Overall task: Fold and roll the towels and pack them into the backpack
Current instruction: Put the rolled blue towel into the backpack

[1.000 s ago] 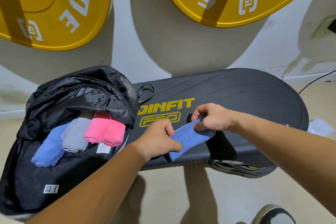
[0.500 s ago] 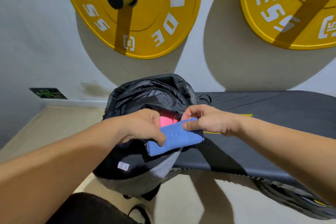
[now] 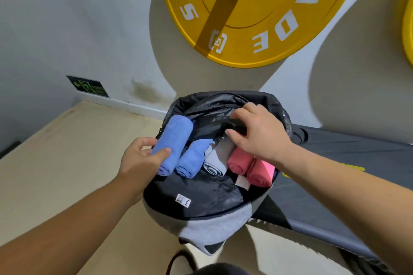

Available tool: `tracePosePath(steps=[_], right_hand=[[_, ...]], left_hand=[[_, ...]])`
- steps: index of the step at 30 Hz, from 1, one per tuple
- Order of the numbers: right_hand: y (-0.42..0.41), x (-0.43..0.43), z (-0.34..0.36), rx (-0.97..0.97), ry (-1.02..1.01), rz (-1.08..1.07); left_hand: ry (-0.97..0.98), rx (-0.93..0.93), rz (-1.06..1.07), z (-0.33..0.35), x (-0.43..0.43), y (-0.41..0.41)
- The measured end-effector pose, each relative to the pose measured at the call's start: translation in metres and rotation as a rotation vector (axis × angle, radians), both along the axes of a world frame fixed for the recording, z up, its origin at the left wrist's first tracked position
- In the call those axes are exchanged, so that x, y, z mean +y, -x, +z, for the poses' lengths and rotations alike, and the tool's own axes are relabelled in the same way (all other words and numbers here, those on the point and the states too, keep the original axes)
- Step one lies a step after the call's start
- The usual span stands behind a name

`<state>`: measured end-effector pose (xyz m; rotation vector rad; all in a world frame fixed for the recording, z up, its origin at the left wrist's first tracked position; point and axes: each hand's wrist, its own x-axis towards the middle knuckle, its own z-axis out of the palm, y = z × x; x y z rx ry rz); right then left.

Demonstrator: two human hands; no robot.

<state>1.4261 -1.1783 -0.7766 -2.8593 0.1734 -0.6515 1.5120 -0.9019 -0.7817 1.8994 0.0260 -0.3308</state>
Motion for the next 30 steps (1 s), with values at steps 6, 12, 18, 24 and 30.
tracePosePath(steps=[6,12,18,24,30], right_hand=[[-0.028,0.013,-0.012,0.089,-0.082,0.011],[-0.057,0.029,-0.038,0.112,0.207,-0.084],[-0.069,0.027,-0.037,-0.027,0.198,-0.133],[-0.081,0.020,-0.005,-0.169,-0.164,-0.208],[-0.061,0.016,-0.026,-0.044,-0.064,-0.074]], left_hand=[[-0.408,-0.314,-0.128,-0.029,0.014,-0.014],[-0.555,-0.164,-0.291,-0.048,0.030,-0.019],[-0.505,-0.160,-0.312,-0.047,0.026,-0.034],[-0.354,-0.212,-0.249,-0.047,-0.007,-0.063],[-0.320,-0.136,-0.106,-0.061,-0.029,-0.066]])
